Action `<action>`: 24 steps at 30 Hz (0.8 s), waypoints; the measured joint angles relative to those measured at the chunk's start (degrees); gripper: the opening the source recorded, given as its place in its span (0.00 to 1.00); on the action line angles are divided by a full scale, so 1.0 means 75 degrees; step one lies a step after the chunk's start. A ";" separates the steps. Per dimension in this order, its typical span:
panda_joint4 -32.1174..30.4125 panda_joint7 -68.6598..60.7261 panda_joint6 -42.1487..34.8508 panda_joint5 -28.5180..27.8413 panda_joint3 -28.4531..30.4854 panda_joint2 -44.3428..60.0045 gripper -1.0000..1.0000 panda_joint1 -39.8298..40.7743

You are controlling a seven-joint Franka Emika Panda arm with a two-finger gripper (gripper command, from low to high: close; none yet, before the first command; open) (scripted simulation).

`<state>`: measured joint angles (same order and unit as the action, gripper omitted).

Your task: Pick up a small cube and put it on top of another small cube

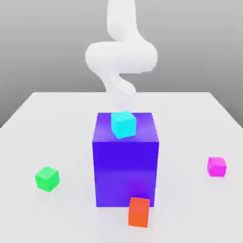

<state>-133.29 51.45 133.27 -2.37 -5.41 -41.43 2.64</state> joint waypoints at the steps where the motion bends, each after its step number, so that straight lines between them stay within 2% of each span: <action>1: -0.0085 0.0327 0.0081 -0.0142 -0.0317 0.0251 0.50 0.0154; 9: -0.0734 0.2950 0.0729 -0.1445 -0.2523 0.2118 0.50 0.1050; 14: -0.1124 0.4717 0.1094 -0.2453 -0.3636 0.3335 0.50 0.1336; 20: -0.1585 0.6827 0.1509 -0.3655 -0.4570 0.4823 0.50 0.1300; 24: -0.1916 0.8050 0.1865 -0.4195 -0.4769 0.5701 0.50 0.0727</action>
<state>-147.66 111.83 147.25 -33.83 -41.18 1.33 8.09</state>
